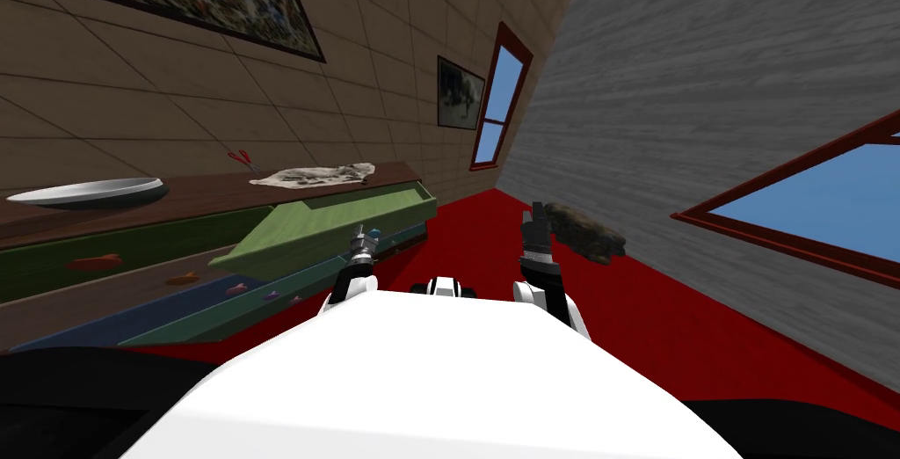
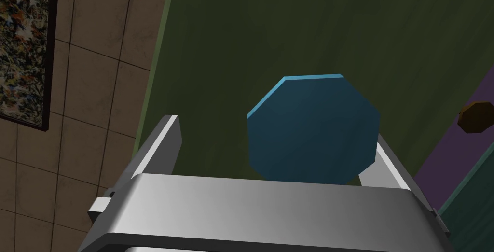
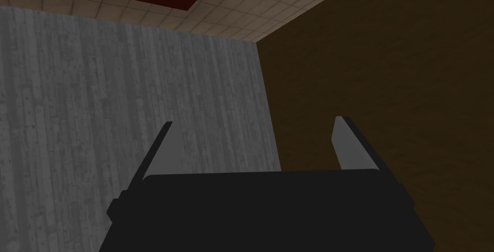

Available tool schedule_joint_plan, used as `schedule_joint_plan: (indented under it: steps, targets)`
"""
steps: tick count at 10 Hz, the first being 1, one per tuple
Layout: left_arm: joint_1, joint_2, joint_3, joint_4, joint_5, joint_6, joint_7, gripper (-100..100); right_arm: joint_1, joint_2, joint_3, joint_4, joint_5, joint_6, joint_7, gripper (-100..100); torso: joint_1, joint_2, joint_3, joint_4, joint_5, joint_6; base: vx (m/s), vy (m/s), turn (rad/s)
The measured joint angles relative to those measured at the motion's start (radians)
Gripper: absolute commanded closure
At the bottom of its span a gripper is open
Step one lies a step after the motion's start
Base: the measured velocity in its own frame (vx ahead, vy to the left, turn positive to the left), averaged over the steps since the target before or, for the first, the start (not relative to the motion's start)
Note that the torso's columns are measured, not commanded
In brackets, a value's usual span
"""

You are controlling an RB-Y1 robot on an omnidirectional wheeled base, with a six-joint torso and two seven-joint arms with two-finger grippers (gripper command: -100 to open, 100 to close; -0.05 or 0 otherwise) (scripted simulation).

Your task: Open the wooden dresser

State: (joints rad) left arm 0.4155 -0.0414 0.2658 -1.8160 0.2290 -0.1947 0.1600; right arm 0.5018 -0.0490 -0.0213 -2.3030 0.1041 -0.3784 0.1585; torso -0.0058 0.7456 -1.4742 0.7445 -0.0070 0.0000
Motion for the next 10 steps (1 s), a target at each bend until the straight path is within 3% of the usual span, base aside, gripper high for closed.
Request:
schedule_joint_plan:
  steps: [4,5,10]
  targets:
    - [0.023,-0.003,0.005,-0.057,0.004,0.05,-0.002,-100,0.0,0.0,0.0,0.0,0.0,0.0,0.0,0,-0.004,0.005,0.0,0.004,-0.005,0.0,0.006,-0.006,-0.001]
    - [0.026,-0.005,0.005,-0.054,0.003,0.052,-0.003,0,0.0,0.0,0.0,0.0,0.0,0.0,0.0,0,-0.003,0.004,0.0,0.002,-0.003,0.0,0.008,-0.004,-0.001]
    - [0.032,-0.009,0.005,-0.038,0.003,0.053,-0.005,0,0.0,0.0,0.0,0.0,0.0,0.0,0.0,0,0.003,-0.005,-0.002,-0.004,0.003,0.0,0.002,-0.002,0.0]
